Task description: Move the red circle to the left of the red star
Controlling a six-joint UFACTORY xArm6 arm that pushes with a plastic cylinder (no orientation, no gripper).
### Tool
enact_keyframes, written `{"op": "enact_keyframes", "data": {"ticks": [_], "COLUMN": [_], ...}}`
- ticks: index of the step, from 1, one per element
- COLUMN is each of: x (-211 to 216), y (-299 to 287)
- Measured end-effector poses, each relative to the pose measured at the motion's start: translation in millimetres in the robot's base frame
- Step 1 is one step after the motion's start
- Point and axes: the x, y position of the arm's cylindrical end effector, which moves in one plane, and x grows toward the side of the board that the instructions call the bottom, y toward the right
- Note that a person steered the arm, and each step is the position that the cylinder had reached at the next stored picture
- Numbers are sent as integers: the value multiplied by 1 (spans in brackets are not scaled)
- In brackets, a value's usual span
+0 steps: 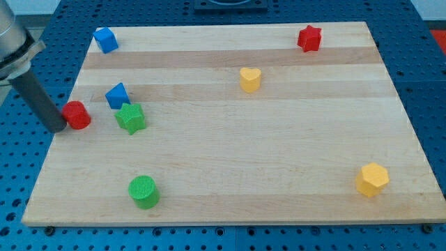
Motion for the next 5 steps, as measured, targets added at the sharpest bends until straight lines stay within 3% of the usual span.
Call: {"op": "enact_keyframes", "data": {"ticks": [1,3,5], "x": [-3,-8,-70], "y": [33,37,70]}}
